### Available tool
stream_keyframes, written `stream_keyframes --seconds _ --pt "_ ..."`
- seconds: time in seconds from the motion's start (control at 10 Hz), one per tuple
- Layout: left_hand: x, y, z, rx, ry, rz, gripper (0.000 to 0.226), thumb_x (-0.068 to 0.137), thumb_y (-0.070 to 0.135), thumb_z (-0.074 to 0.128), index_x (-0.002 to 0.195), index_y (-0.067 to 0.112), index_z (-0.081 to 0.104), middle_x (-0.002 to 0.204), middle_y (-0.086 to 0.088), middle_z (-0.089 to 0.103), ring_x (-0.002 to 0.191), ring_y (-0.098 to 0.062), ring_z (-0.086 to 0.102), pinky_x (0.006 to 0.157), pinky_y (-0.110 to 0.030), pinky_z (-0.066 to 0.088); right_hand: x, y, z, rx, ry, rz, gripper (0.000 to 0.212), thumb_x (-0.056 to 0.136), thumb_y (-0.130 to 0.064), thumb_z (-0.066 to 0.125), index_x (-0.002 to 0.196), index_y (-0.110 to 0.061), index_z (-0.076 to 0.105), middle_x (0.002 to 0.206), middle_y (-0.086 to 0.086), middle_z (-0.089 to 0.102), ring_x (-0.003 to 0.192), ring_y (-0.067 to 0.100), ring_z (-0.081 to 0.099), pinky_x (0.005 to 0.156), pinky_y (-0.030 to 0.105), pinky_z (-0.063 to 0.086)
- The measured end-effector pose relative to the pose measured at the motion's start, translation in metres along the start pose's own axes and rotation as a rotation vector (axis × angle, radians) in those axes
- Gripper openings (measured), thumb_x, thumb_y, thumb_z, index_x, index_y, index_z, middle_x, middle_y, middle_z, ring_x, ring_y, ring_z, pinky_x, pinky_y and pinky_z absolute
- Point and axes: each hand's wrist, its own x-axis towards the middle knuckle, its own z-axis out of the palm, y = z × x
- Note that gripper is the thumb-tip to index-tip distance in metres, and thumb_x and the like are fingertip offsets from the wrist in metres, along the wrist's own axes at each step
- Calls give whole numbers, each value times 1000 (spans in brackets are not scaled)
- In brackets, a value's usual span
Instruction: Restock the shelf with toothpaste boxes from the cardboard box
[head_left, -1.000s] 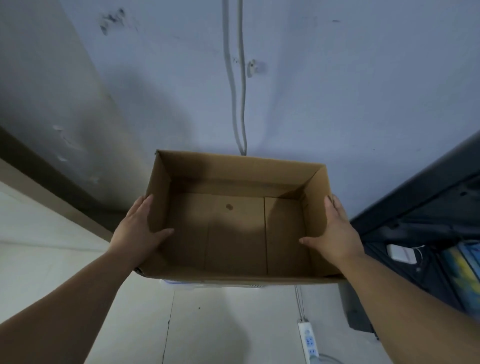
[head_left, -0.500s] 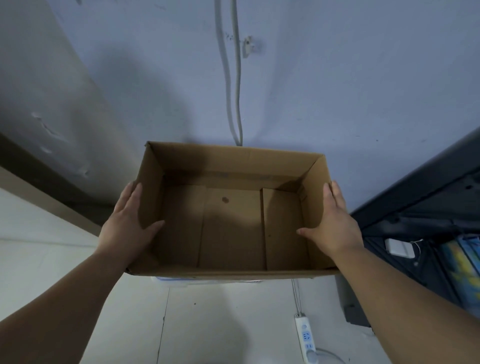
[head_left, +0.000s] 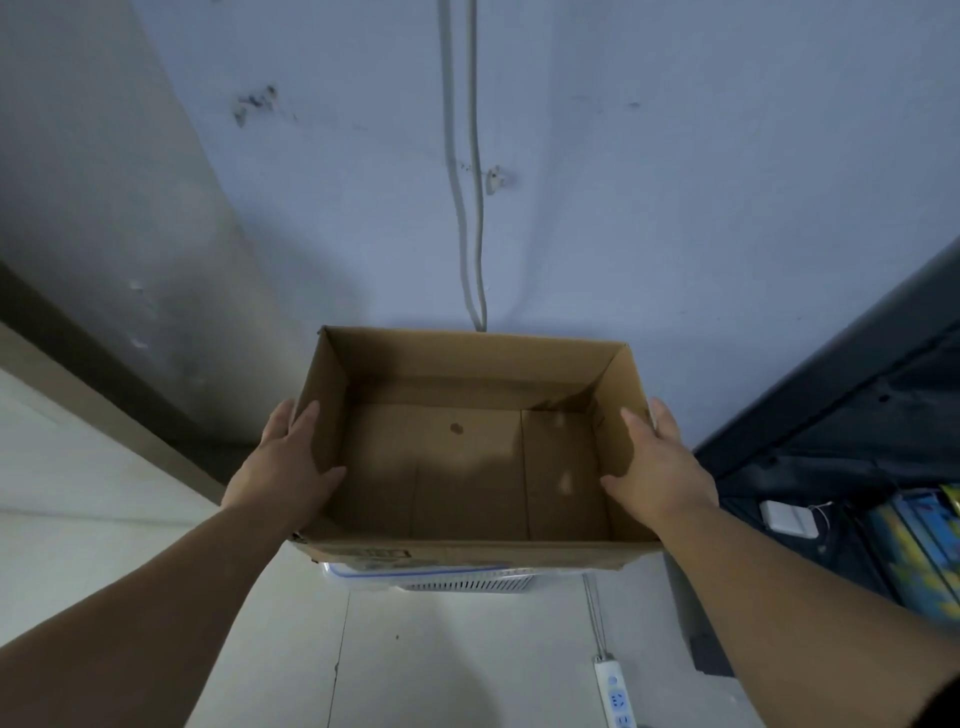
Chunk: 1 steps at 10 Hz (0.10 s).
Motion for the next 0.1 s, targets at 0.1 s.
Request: stream_keyframes --seconds 0.1 --pt "-12 17 -23 -11 39 56 88 85 40 67 152 31 10 160 6 3 134 -29 41 101 -43 46 -10 -12 -29 15 20 -30 85 87 -40 65 153 -33 12 162 -8 -8 128 23 46 85 36 52"
